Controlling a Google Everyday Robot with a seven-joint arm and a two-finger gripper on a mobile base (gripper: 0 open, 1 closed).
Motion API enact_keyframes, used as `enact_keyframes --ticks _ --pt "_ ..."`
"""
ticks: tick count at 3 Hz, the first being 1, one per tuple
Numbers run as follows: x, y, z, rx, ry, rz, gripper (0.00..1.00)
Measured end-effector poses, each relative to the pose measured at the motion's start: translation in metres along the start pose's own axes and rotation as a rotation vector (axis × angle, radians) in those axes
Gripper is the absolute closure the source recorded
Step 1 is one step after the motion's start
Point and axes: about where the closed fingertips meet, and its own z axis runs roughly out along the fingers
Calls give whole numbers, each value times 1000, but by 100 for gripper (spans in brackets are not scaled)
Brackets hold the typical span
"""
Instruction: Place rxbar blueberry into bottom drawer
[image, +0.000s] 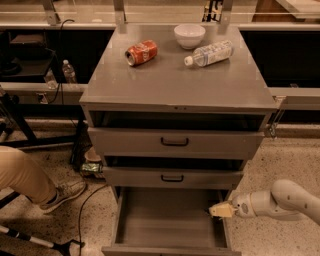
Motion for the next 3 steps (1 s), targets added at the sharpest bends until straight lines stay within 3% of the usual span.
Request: enact_keyframes --ticks 2,3 --pt "39 -56 51 -19 -24 92 100" --pt "42 -57 56 -24 -24 97 85"
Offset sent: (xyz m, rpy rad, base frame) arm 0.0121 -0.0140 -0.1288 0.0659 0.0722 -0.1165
